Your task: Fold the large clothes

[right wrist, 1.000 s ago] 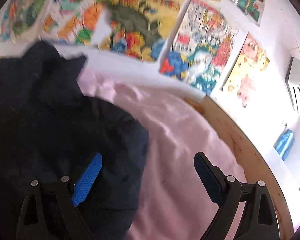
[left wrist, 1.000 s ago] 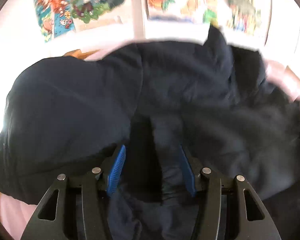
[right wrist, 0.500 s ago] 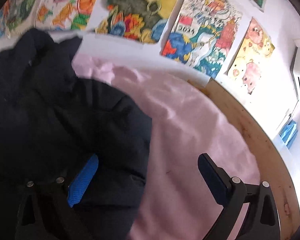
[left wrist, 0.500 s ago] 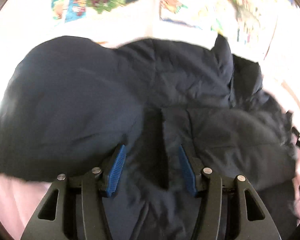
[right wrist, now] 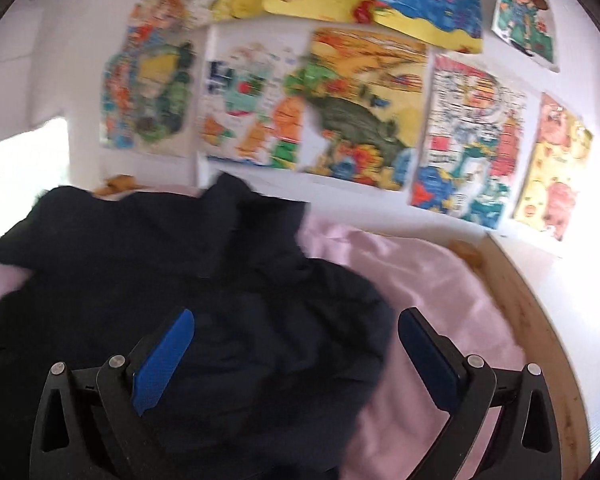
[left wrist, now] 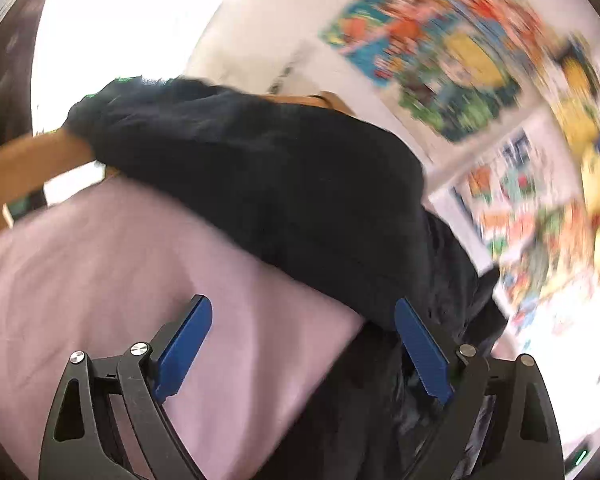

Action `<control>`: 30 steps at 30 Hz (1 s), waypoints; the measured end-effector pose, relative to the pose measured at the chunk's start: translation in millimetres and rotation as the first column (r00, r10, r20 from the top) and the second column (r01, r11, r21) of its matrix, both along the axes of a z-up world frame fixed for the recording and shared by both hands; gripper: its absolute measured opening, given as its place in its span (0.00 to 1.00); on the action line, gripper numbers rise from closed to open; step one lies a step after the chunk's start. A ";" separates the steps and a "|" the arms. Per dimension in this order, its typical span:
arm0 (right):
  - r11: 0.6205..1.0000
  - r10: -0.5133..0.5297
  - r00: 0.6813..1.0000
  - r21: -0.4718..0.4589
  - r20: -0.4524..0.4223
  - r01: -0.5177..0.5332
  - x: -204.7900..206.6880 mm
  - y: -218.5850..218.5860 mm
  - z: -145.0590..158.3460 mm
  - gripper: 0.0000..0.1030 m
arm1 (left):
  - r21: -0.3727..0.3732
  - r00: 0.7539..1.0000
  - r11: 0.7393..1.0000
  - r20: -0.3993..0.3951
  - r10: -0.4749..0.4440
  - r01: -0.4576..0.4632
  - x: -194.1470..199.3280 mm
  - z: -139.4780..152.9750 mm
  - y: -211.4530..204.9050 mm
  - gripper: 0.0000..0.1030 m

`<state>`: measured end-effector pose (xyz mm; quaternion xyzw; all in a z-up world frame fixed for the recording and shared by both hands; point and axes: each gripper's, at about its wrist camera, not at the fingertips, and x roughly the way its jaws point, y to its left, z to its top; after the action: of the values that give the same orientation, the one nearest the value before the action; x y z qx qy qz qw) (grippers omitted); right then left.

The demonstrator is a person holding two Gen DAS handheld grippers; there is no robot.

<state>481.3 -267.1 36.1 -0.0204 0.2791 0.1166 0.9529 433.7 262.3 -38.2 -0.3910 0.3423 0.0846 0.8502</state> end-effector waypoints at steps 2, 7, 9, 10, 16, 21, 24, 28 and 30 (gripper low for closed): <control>0.998 0.057 0.998 0.015 -0.013 -0.057 -11.8 14.5 1.2 1.00 | -0.076 0.998 0.996 0.018 0.054 -0.052 -4.4 -3.7 18.9 0.88; 0.989 0.147 0.988 0.026 -0.038 -0.146 -26.4 39.9 -2.1 1.00 | -0.205 0.976 0.956 0.019 0.219 -0.210 3.7 -13.3 56.7 0.89; 0.986 0.162 0.986 0.031 -0.046 -0.161 -27.3 44.3 -5.3 1.00 | -0.227 0.959 0.933 -0.022 0.282 -0.280 5.0 -17.4 71.5 0.89; 0.986 0.167 0.985 0.032 -0.052 -0.165 -27.2 46.5 -7.3 1.00 | -0.243 0.950 0.919 -0.046 0.308 -0.310 6.6 -19.9 76.3 0.89; 0.982 0.188 0.977 0.048 -0.103 -0.184 -28.0 49.3 -19.6 1.00 | -0.225 0.949 0.925 0.003 0.315 -0.306 4.7 -12.5 76.8 0.86; 0.983 0.180 0.977 0.063 -0.117 -0.174 -28.6 43.9 -21.1 1.00 | -0.247 0.934 0.906 0.003 0.356 -0.344 4.0 -11.6 80.5 0.54; 0.984 0.169 0.978 0.071 -0.121 -0.161 -28.4 40.3 -21.1 1.00 | -0.241 0.920 0.894 0.009 0.391 -0.377 7.9 -13.2 81.0 0.22; 0.988 0.146 0.981 0.076 -0.129 -0.137 -26.6 35.3 -22.3 1.00 | -0.119 0.926 0.931 0.122 0.358 -0.344 12.9 12.5 70.1 0.08; 0.989 0.130 0.983 0.087 -0.131 -0.119 -25.6 30.6 -22.8 1.00 | 0.016 0.937 0.957 0.207 0.280 -0.290 20.7 40.6 53.9 0.05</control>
<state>455.8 -236.5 13.2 0.0081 0.3371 0.1879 0.9225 454.3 316.2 2.4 -0.4234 0.1917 0.1744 0.8681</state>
